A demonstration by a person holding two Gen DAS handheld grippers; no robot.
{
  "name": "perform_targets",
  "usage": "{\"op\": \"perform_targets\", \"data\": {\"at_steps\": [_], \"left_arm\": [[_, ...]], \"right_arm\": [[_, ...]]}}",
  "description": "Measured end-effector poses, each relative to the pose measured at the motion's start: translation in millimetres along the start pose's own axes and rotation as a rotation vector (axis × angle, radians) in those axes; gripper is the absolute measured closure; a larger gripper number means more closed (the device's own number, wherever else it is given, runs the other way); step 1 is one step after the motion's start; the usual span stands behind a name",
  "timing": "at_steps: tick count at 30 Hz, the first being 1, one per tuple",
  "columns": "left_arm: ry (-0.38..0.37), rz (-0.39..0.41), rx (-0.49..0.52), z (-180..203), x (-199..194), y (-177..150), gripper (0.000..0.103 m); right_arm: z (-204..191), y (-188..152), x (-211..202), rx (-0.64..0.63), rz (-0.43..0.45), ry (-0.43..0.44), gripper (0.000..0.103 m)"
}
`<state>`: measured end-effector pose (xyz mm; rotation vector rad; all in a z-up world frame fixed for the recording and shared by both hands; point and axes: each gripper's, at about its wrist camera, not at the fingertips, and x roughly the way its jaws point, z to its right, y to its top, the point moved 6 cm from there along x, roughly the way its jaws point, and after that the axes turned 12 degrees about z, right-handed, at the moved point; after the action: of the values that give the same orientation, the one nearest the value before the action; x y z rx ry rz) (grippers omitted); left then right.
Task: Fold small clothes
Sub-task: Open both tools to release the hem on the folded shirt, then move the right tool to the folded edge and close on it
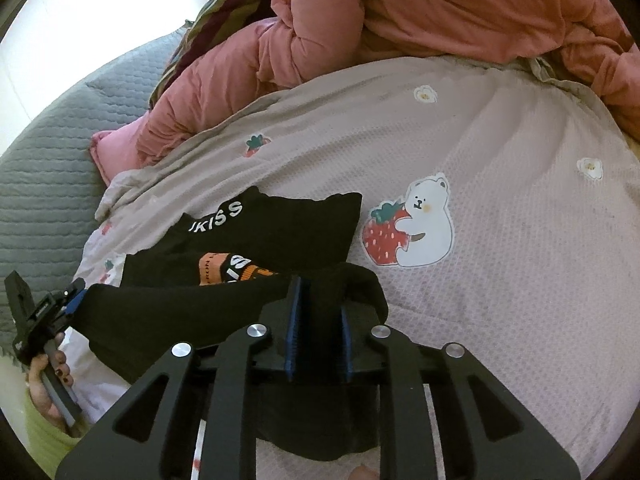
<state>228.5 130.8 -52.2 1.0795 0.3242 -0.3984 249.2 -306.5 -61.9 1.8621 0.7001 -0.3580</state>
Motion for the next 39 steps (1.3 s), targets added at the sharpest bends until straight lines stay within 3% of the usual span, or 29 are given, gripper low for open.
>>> {"op": "perform_targets", "data": {"at_steps": [2, 3, 4, 13, 15, 25, 39], "left_arm": [[-0.007, 0.004, 0.003, 3, -5, 0, 0.059], [-0.008, 0.011, 0.013, 5, -9, 0, 0.059], [-0.005, 0.015, 0.021, 6, -12, 0, 0.059], [-0.013, 0.032, 0.137, 27, -42, -15, 0.058], [-0.017, 0.023, 0.148, 29, -46, -21, 0.050], [-0.012, -0.069, 0.204, 31, -61, -63, 0.045], [-0.040, -0.191, 0.388, 58, -51, -109, 0.042]], "right_arm": [[-1, 0, -3, 0.001, 0.003, 0.012, 0.070], [-2, 0, -5, 0.001, 0.003, 0.016, 0.051], [0, 1, -8, 0.000, 0.017, -0.001, 0.043], [10, -2, -45, 0.013, 0.047, -0.015, 0.043], [5, -8, -54, -0.001, 0.043, 0.000, 0.042], [-20, -36, -69, -0.037, -0.012, 0.061, 0.039], [-34, -70, -64, -0.053, -0.082, 0.093, 0.039]]}}
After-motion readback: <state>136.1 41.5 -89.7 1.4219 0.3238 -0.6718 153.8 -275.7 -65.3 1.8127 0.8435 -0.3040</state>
